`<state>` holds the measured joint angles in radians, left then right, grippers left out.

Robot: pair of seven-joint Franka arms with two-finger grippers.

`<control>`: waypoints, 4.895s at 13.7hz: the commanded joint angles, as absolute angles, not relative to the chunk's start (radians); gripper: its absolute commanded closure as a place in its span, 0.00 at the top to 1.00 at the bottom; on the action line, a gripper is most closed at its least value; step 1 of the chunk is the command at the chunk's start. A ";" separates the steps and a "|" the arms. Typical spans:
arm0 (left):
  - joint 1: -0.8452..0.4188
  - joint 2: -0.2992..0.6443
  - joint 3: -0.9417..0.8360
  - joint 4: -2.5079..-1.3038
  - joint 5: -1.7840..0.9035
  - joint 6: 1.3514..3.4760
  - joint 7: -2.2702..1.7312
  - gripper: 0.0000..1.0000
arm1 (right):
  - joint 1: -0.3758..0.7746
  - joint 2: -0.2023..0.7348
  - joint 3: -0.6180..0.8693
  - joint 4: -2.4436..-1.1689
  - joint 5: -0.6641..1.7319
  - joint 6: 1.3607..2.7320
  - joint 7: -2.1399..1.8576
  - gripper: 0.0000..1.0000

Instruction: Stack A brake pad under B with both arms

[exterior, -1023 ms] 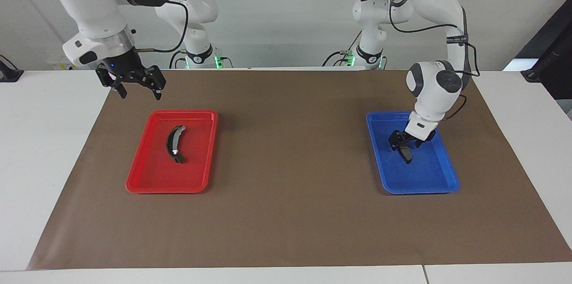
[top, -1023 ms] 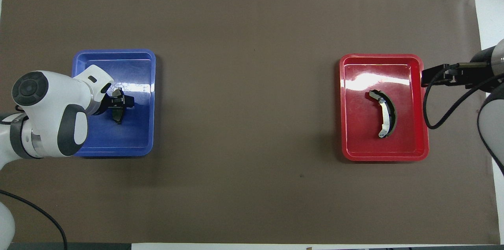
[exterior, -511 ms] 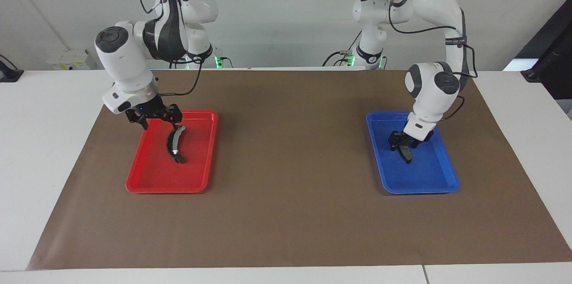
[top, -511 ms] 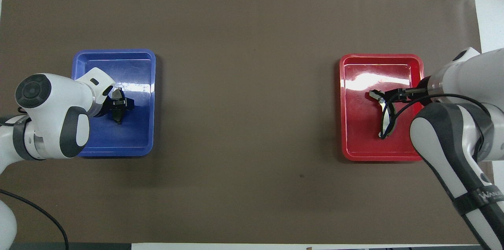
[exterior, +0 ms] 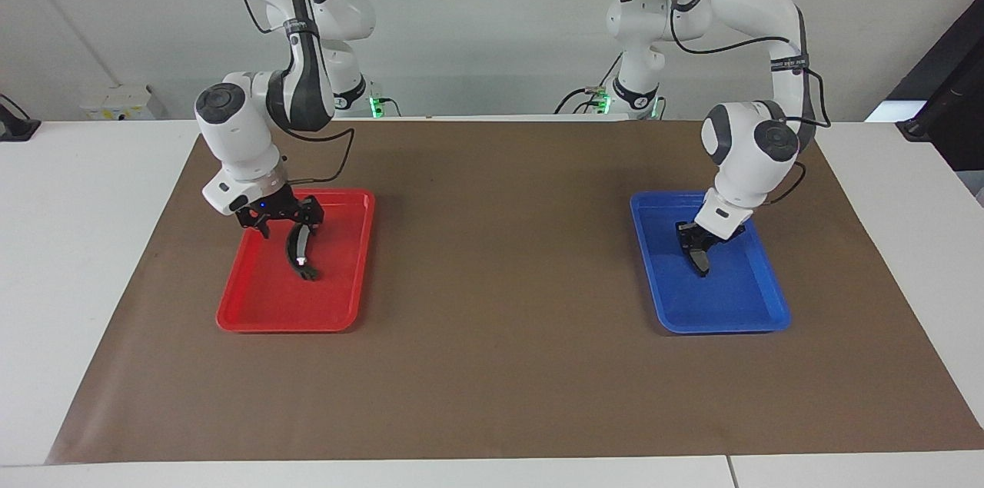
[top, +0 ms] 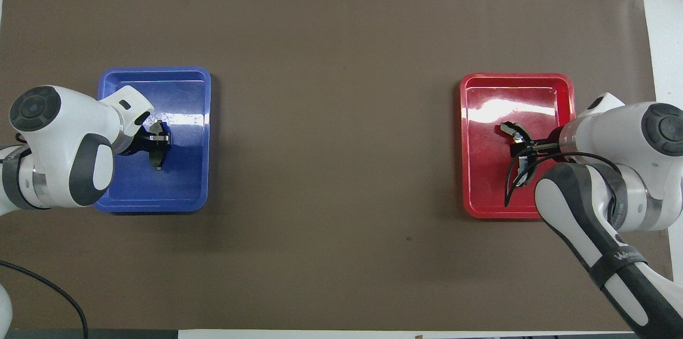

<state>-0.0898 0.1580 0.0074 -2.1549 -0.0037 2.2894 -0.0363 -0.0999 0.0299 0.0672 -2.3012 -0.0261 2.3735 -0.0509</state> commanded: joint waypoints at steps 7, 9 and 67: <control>-0.329 0.146 0.011 -1.950 -0.015 2.098 -0.165 0.01 | -0.121 0.110 0.075 -2.327 -0.014 2.468 -0.097 1.00; -0.421 0.141 0.012 -1.954 -0.015 2.118 -0.204 0.01 | -0.121 0.110 0.075 -2.327 -0.014 2.471 -0.097 0.97; -0.012 -0.080 0.031 -1.807 -0.003 1.575 0.295 0.99 | 0.528 0.462 0.087 -1.749 -0.029 2.235 0.575 0.00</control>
